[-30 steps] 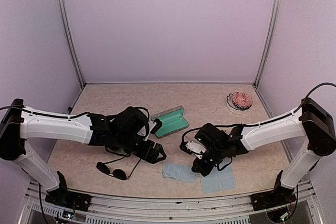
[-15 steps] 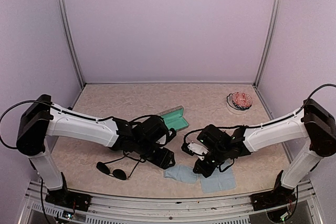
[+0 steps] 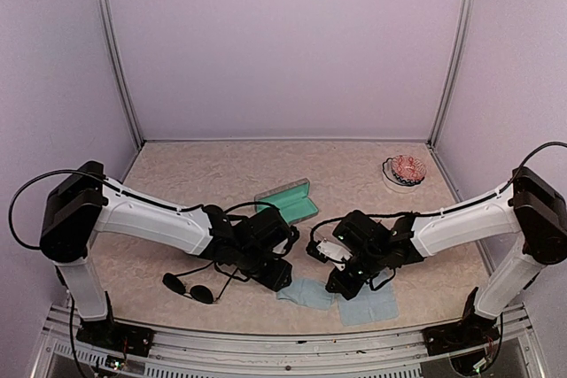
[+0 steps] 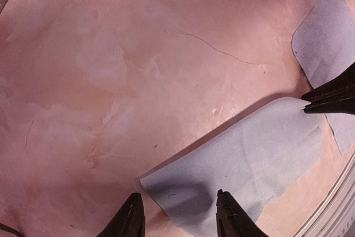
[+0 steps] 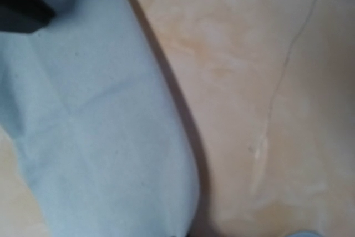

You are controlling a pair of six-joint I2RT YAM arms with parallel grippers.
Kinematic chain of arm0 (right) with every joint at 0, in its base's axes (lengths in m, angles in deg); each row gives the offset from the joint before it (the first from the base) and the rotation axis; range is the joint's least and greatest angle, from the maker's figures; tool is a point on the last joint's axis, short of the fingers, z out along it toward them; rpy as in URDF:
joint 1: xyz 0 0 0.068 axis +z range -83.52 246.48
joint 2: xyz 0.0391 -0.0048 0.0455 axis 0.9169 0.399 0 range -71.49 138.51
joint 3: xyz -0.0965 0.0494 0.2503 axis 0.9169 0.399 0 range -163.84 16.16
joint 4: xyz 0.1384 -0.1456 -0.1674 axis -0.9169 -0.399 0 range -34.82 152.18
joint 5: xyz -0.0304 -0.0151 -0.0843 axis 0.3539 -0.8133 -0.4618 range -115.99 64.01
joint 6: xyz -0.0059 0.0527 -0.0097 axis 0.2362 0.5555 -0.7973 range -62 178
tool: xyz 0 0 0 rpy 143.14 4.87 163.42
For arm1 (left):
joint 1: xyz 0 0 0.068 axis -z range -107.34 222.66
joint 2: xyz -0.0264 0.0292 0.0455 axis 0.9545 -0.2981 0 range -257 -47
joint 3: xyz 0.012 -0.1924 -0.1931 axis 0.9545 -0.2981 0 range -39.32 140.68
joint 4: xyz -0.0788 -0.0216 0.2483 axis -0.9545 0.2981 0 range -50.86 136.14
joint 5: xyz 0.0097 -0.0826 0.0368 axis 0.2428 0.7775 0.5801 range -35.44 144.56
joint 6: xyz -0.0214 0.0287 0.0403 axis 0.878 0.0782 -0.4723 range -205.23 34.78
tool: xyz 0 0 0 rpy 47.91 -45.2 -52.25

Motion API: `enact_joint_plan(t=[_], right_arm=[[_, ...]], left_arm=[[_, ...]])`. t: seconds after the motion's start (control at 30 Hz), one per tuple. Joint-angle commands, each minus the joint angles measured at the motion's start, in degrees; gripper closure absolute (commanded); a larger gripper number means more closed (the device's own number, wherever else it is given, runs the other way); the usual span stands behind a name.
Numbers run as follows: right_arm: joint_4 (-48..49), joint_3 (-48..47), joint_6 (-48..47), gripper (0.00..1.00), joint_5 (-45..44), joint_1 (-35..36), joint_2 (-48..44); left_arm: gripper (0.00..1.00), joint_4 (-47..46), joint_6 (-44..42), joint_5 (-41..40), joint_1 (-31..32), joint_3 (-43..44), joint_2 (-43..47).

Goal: Organize the sunglasses
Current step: Pick up the folded cleaning cloth from the center of the board.

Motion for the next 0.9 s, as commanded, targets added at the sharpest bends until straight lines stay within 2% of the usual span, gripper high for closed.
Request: enact_joint_plan(t=[0.0, 0.5, 0.73, 0.87], right_arm=[[0.6, 0.7, 0.4, 1.0, 0.6, -0.3, -0.9], [0.8, 0.8, 0.6, 1.0, 0.8, -0.3, -0.7], [1.1, 0.9, 0.7, 1.0, 0.8, -0.3, -0.7], [1.6, 0.7, 0.8, 1.0, 1.0, -0.3, -1.0]], left_arm=[[0.59, -1.2, -0.1, 0.0, 0.6, -0.3, -0.6], [0.68, -1.9, 0.9, -0.4, 2.0, -1.8, -2.5], [0.77, -2.1, 1.6, -0.3, 2.8, -2.7, -2.8], [0.88, -3.5, 2.0, 0.6, 3.1, -3.6, -2.6]])
